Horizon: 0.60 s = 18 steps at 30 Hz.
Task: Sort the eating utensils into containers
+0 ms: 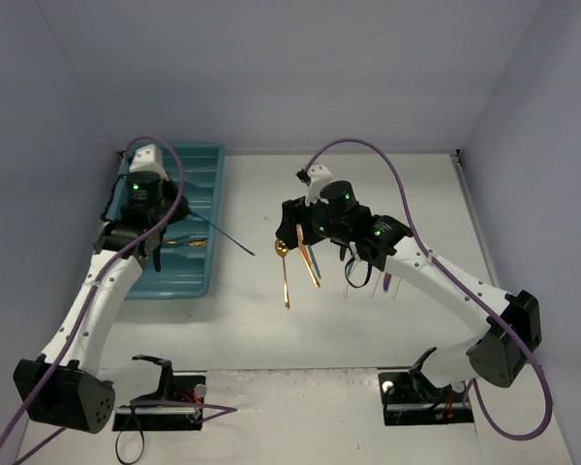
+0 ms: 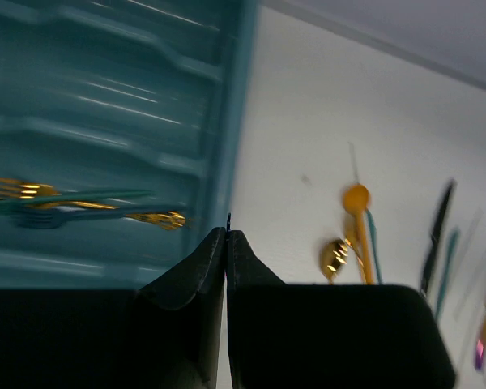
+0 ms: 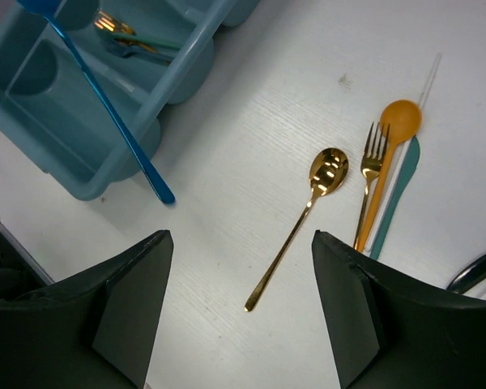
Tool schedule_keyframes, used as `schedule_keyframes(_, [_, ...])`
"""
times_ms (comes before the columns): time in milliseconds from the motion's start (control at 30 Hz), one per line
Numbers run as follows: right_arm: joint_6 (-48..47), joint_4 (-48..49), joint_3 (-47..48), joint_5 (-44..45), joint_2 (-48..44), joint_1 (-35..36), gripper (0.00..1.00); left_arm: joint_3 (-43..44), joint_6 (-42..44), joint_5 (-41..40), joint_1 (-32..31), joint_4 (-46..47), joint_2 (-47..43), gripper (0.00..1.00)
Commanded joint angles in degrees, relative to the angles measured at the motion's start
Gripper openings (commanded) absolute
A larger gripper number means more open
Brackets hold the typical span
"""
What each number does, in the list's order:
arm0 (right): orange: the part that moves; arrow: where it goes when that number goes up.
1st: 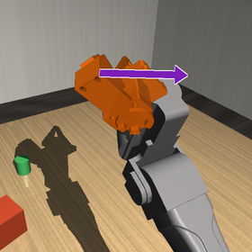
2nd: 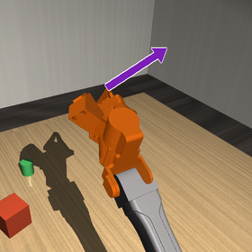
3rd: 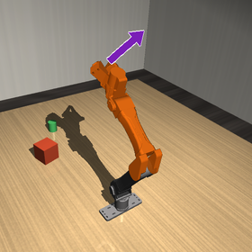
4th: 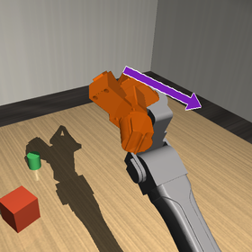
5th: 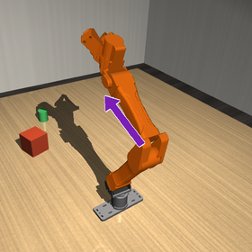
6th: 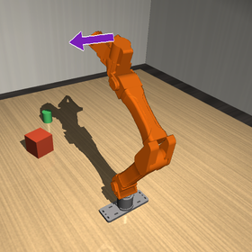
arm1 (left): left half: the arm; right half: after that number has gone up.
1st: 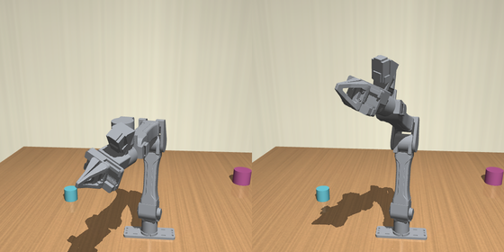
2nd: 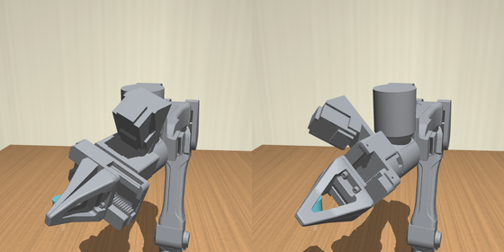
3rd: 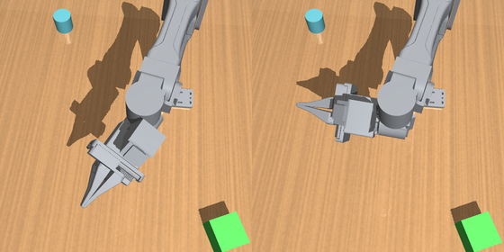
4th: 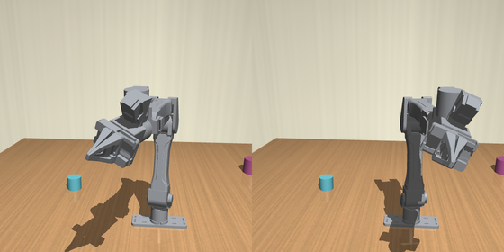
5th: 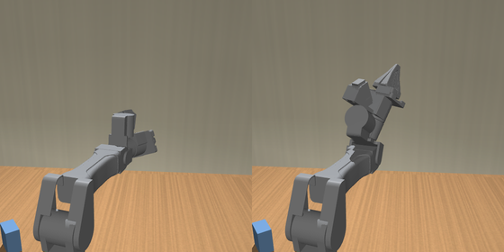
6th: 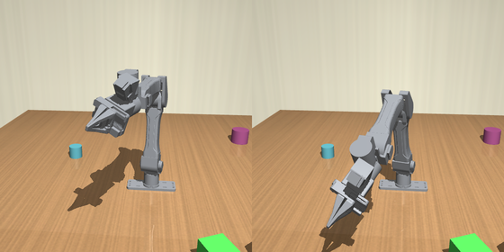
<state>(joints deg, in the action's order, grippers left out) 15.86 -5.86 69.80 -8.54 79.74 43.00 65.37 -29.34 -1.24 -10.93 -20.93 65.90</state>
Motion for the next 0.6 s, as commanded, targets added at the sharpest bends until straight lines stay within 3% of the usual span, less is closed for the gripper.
schedule_keyframes(0, [-1.2, 3.6, -1.7, 4.9, -5.5, -1.3, 0.68, -0.3, -0.6, -1.3, 12.3, 0.5, -2.5, 0.00])
schedule_keyframes(167, [-0.8, 3.5, -5.4, 4.8, -7.1, -4.2, 0.69, -2.0, -3.1, 0.3, 24.0, 3.8, 0.5, 0.00])
schedule_keyframes(300, [-0.7, 3.4, -8.3, 4.0, -8.4, -5.7, 0.68, -2.0, -4.4, 1.2, 29.3, 7.1, 5.2, 0.00])
schedule_keyframes(567, [-1.3, 3.2, -11.8, 3.7, -9.8, -9.5, 0.69, -2.1, -5.4, 2.8, 30.5, 10.7, 13.7, 0.00])
